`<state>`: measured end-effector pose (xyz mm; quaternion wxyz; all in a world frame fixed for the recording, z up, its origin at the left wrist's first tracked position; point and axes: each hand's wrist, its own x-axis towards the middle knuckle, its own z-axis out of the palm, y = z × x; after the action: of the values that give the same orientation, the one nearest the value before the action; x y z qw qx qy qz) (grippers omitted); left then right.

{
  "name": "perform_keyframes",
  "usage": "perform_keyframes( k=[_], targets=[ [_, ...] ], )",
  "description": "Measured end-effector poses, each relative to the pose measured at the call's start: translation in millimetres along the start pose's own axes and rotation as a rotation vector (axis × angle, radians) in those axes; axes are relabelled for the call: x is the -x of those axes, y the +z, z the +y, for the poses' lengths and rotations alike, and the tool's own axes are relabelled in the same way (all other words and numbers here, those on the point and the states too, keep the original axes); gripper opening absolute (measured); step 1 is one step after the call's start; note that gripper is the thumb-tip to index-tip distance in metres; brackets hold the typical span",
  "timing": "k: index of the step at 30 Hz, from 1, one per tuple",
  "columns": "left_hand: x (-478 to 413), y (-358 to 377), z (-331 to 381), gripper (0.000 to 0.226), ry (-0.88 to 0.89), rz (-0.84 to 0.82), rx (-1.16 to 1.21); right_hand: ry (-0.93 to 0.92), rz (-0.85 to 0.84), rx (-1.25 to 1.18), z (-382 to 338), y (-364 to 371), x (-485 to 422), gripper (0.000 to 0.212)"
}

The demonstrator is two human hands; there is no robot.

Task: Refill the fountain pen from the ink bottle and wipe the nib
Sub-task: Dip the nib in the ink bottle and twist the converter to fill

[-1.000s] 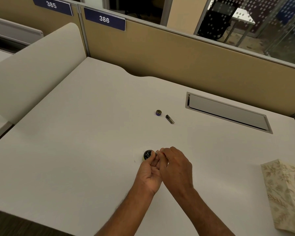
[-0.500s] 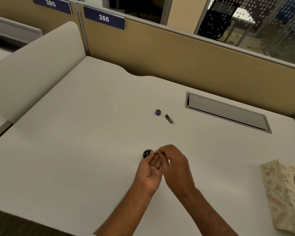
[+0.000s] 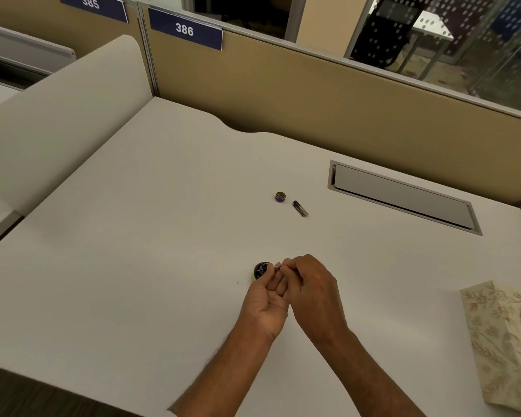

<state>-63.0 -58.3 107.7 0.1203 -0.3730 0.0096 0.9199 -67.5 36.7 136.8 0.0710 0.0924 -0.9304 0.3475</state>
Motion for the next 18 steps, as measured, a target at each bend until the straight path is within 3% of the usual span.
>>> perform_keyframes(
  k=[6,11,18],
  targets=[
    [3.2,0.5,-0.9,0.025,-0.013,-0.031,0.001,0.001,0.045,0.078,-0.7,-2.2,0.2,0.018],
    [4.4,1.4,0.1,0.022,-0.009,-0.023,-0.032,-0.002,0.004,0.054,-1.3,-3.5,1.5,0.006],
    [7.2,3.5,0.0,0.019,-0.015,-0.046,-0.011,0.003,0.033,0.061,-1.2,-0.8,-0.2,0.009]
  ],
)
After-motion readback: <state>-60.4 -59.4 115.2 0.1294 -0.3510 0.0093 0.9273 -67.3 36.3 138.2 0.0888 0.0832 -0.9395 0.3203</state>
